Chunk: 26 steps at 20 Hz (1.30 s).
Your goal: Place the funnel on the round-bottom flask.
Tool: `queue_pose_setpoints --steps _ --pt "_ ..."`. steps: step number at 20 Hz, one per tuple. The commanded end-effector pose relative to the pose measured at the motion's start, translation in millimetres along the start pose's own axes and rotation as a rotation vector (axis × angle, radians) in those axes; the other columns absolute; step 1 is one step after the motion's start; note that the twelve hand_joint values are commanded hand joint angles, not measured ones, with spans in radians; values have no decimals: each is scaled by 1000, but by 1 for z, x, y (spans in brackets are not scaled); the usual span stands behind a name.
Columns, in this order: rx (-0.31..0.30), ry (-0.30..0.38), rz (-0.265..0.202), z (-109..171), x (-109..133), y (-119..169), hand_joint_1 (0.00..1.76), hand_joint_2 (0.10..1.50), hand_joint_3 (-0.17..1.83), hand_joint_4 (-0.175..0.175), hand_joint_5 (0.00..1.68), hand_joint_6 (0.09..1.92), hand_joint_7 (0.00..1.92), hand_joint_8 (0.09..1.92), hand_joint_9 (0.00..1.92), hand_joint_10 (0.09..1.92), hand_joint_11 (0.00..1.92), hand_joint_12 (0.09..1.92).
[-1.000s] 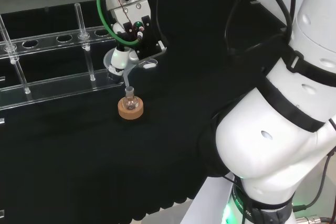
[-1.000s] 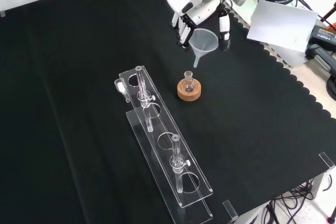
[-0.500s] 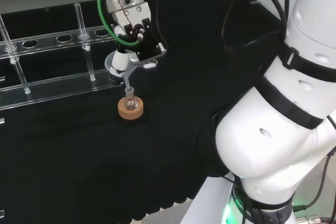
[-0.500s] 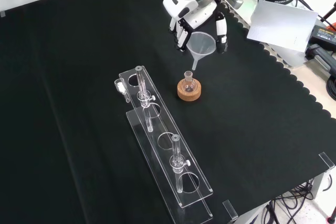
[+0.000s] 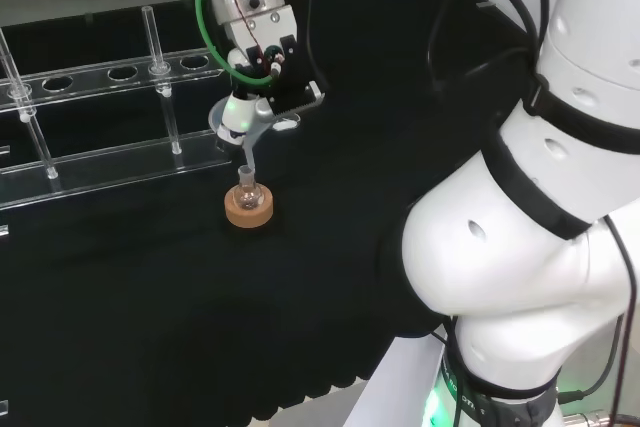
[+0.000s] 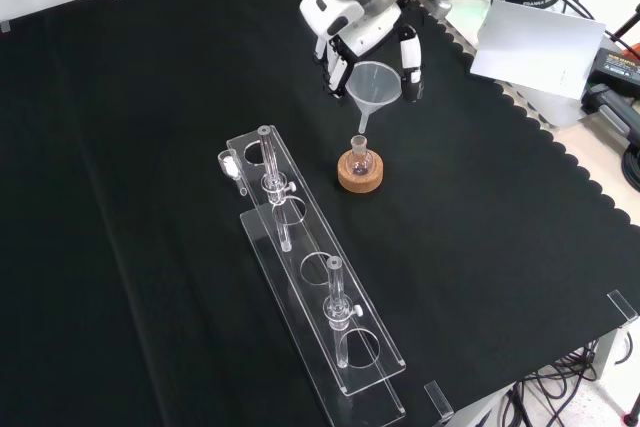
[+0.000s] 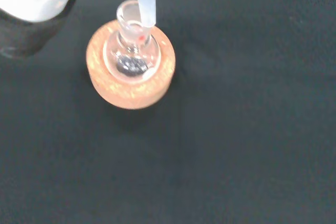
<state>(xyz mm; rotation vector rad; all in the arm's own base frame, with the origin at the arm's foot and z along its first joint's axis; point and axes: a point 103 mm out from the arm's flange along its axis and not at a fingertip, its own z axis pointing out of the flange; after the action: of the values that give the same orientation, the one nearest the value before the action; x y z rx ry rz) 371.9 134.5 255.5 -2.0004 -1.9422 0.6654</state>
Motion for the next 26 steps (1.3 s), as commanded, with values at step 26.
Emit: queue_pose_setpoints --steps 26 --pt "-61 9 -57 -9 7 11 995 1121 12 175 942 1066 882 688 1055 380 715 1162"
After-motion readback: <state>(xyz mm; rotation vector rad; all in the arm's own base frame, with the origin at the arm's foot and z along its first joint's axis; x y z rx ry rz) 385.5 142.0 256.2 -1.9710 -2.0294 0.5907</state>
